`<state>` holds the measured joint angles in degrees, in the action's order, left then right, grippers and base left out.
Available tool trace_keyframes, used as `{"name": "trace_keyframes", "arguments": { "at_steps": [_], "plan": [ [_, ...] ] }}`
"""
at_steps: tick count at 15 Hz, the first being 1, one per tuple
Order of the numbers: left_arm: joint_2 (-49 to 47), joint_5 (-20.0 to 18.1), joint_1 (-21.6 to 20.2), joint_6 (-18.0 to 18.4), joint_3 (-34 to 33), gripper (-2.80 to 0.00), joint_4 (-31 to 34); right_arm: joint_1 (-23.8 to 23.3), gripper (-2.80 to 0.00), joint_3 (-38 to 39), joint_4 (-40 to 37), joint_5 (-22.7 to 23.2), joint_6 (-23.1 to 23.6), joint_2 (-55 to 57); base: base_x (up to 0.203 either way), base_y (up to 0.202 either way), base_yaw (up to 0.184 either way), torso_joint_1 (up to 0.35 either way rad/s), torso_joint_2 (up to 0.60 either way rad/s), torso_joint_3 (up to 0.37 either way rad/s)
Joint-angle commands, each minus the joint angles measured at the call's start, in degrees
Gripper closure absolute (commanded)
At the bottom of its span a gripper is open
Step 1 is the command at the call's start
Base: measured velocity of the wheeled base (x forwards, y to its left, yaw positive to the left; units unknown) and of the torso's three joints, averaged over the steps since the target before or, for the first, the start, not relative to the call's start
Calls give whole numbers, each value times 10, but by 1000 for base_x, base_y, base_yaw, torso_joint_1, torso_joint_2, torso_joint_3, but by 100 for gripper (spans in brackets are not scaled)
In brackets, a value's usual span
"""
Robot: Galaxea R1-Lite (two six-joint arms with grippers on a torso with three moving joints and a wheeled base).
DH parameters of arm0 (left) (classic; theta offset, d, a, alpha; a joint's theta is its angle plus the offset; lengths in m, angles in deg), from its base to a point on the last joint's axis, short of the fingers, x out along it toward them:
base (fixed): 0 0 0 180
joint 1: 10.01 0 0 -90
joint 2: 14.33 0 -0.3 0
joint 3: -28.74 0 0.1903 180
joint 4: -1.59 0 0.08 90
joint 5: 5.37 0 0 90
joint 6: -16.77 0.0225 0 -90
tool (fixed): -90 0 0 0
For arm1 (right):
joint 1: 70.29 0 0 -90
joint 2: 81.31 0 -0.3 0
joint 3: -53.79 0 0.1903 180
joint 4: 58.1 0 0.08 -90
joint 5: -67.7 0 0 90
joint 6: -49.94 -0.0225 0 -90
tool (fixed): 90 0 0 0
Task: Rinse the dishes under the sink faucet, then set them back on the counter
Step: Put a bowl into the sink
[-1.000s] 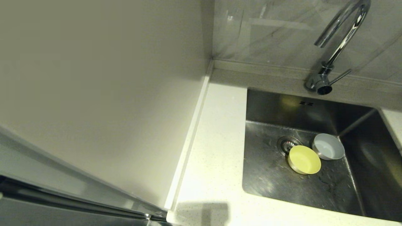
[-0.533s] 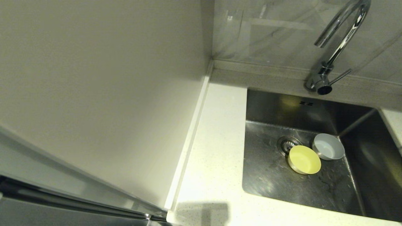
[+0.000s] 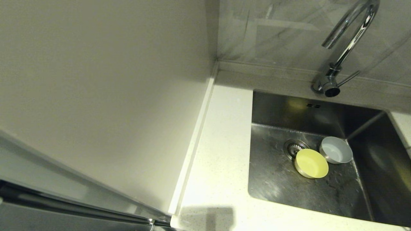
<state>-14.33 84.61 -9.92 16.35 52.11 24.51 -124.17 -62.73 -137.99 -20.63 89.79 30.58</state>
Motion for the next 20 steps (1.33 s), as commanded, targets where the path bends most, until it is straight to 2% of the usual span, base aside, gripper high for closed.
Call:
{"name": "trace_keyframes", "arguments": {
  "at_steps": [1,5,9,11,13,15,18,20],
  "plan": [
    [0,0,0,0,-2,0,0,21,0,17,-5,15,3,-42,0,0,0,0,0,0],
    [0,0,0,0,-2,0,0,110,0,53,-5,41,13,-118,0,0,0,0,0,0],
    [0,0,0,0,-2,0,0,233,0,82,-3,42,13,-162,0,0,0,0,0,0],
    [0,0,0,0,-2,0,0,304,0,107,21,34,10,-170,0,0,0,0,0,0],
    [0,0,0,0,-2,0,0,377,0,160,103,4,-6,-168,0,0,0,0,0,0],
    [0,0,0,0,-2,0,0,429,0,233,224,-45,-41,-153,0,0,0,0,0,0],
    [0,0,0,0,-2,0,0,453,0,357,449,-121,-54,-109,0,0,0,0,0,0],
    [0,0,0,0,-2,0,0,435,0,385,526,-163,-34,-67,0,0,0,0,0,0]
  ]
}}
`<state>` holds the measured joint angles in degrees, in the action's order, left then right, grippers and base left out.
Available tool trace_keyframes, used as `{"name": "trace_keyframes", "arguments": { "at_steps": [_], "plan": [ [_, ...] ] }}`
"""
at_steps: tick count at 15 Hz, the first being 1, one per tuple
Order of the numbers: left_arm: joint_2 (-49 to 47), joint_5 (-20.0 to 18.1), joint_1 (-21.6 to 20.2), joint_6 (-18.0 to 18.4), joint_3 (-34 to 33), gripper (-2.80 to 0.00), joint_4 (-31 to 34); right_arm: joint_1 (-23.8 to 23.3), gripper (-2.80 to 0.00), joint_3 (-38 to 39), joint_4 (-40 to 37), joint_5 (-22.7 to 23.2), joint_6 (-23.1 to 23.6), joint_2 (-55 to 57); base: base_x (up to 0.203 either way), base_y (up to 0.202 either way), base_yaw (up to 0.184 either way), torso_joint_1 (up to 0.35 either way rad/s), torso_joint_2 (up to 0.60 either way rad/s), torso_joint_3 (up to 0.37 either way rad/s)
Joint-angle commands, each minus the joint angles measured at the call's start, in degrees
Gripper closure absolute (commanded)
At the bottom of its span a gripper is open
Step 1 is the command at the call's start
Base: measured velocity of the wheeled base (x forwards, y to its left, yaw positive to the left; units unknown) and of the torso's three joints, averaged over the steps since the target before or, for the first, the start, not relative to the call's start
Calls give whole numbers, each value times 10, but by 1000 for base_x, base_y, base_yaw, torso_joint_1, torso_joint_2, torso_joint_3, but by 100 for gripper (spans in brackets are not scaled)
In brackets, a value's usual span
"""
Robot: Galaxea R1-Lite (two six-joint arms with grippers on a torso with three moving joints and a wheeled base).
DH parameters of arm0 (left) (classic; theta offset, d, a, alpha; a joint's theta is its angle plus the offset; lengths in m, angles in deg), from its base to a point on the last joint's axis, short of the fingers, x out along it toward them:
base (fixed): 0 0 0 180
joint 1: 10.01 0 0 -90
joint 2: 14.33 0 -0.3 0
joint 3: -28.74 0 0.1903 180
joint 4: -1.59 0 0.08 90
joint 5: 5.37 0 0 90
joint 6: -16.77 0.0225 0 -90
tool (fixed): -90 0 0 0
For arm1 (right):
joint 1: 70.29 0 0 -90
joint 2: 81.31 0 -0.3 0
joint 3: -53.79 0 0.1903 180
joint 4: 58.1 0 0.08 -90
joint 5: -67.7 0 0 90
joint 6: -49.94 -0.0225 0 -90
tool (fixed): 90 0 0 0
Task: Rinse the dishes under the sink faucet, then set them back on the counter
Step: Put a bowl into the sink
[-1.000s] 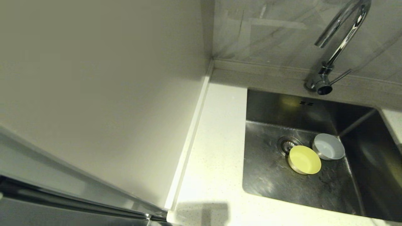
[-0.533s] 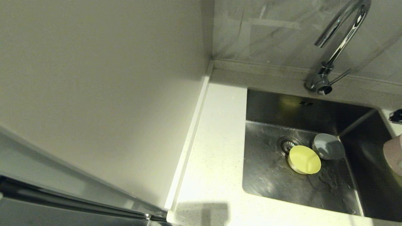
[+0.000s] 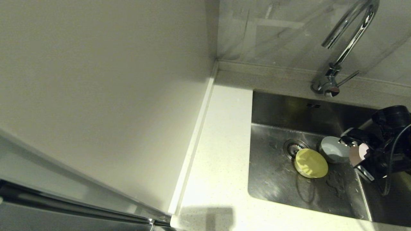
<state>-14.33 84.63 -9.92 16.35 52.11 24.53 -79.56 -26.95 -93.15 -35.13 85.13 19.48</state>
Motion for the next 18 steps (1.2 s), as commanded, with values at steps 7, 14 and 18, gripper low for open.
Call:
{"name": "trace_keyframes", "arguments": {
  "at_steps": [7,14,18],
  "plan": [
    [0,0,0,0,-2,0,0,-30,0,9,148,-33,32,141,0,0,0,0,0,0],
    [0,0,0,0,-2,0,0,-55,0,9,149,-53,32,182,0,0,0,0,0,0],
    [0,0,0,0,-2,0,0,-58,0,9,149,-59,32,212,0,0,0,0,0,0]
  ]
}}
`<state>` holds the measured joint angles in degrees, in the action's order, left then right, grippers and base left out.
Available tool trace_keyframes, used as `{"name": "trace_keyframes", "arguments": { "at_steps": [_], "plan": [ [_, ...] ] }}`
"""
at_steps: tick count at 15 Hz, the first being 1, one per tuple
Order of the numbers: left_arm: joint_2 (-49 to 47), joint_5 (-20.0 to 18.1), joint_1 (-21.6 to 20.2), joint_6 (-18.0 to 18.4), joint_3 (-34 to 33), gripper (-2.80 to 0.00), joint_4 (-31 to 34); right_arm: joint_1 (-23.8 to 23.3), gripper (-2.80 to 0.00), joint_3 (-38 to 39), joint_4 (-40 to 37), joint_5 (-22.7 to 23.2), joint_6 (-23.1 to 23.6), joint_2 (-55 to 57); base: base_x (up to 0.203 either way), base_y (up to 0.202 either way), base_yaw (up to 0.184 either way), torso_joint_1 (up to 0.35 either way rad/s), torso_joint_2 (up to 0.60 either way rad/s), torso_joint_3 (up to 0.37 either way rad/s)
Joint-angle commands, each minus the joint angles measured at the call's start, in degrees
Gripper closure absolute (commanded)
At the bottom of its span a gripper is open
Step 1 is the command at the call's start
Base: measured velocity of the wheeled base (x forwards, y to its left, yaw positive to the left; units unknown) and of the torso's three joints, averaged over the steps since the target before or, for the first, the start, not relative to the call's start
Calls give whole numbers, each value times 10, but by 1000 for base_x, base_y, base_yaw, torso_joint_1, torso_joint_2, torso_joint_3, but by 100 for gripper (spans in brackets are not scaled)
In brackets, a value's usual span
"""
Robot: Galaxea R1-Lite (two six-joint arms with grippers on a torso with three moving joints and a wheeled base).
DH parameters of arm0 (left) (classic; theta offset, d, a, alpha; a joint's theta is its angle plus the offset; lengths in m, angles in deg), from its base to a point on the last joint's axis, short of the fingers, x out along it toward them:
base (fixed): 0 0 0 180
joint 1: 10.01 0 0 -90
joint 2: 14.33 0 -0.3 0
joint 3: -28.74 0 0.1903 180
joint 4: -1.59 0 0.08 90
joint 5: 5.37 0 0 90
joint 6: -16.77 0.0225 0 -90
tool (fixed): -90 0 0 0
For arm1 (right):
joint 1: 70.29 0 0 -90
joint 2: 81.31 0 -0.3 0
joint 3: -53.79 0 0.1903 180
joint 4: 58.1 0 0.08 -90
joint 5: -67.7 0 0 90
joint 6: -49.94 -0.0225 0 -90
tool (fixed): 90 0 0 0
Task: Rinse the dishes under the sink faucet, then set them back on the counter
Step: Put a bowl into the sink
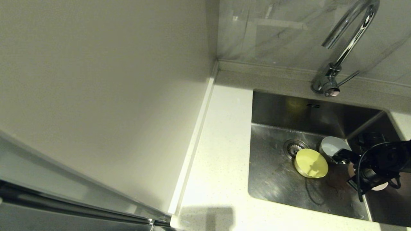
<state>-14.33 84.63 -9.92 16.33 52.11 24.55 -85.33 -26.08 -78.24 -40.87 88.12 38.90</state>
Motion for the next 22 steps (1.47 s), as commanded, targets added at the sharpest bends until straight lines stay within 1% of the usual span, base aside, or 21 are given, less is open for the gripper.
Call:
{"name": "trace_keyframes", "arguments": {
  "at_steps": [1,12,15,22],
  "plan": [
    [0,0,0,0,-2,0,0,1,0,2,0,-2,2,24,0,0,0,0,0,0],
    [0,0,0,0,-2,0,0,14,0,-2,1,-1,3,51,0,0,0,0,0,0],
    [0,0,0,0,-2,0,0,16,0,-6,2,-1,15,52,0,0,0,0,0,0],
    [0,0,0,0,-2,0,0,15,0,-11,1,0,15,54,0,0,0,0,0,0]
  ]
}}
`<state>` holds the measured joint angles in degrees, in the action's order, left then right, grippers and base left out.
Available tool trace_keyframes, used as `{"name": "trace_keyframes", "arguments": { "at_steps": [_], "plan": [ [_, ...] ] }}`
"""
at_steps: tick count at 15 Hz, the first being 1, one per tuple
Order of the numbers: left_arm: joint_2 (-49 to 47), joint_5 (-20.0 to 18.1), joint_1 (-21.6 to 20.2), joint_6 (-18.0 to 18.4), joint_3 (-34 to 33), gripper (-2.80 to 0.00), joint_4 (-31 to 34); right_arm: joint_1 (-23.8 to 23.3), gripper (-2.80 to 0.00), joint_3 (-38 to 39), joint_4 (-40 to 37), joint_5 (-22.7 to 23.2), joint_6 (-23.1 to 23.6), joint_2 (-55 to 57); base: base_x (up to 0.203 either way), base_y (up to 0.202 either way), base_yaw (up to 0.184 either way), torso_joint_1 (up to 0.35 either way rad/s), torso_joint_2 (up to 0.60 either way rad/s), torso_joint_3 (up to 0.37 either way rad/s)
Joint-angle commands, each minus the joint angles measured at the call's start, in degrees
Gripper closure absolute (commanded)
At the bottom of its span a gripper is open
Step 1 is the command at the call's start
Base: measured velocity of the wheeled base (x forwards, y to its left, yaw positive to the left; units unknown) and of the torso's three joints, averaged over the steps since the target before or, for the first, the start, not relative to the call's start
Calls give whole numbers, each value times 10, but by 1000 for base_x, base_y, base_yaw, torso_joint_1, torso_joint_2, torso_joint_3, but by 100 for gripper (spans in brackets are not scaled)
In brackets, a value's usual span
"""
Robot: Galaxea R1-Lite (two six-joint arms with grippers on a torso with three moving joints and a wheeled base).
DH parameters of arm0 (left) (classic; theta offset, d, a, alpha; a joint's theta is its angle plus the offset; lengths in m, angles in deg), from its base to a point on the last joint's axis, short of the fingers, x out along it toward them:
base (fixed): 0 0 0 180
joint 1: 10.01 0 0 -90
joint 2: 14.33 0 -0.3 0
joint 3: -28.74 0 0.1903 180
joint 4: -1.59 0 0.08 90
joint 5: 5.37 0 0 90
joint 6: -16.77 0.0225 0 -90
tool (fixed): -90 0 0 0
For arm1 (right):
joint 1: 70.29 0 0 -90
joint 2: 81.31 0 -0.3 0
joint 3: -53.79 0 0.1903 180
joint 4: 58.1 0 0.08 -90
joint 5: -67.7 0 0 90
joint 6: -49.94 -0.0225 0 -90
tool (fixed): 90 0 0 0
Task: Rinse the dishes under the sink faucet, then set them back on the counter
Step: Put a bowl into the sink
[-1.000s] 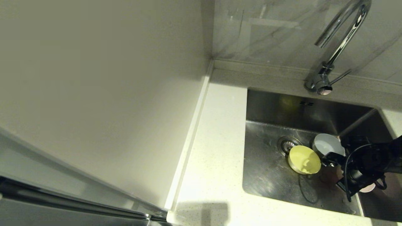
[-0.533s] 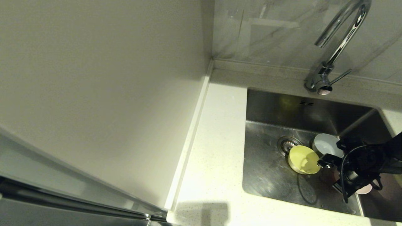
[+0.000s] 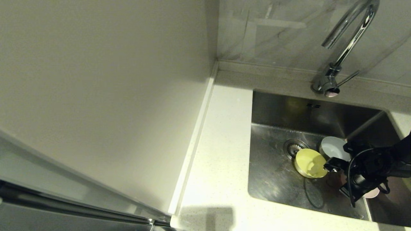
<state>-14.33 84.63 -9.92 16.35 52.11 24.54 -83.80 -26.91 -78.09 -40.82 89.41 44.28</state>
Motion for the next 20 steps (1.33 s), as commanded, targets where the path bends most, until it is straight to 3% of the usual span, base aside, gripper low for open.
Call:
{"name": "trace_keyframes", "arguments": {
  "at_steps": [1,7,8,15,20],
  "plan": [
    [0,0,0,0,-2,0,0,0,0,-2,0,-1,3,0,0,0,0,0,0,0],
    [0,0,0,0,-2,0,0,0,0,9,9,-11,3,-2,0,0,0,0,0,0],
    [0,0,0,0,-2,0,0,0,-280,9,15,-10,3,-2,0,0,0,0,0,0],
    [0,0,0,0,-2,0,0,-1,-280,7,15,-9,0,-22,0,0,0,0,0,0],
    [0,0,0,0,-2,0,0,-7,-280,19,8,16,-6,-109,0,0,0,0,0,0]
  ]
}}
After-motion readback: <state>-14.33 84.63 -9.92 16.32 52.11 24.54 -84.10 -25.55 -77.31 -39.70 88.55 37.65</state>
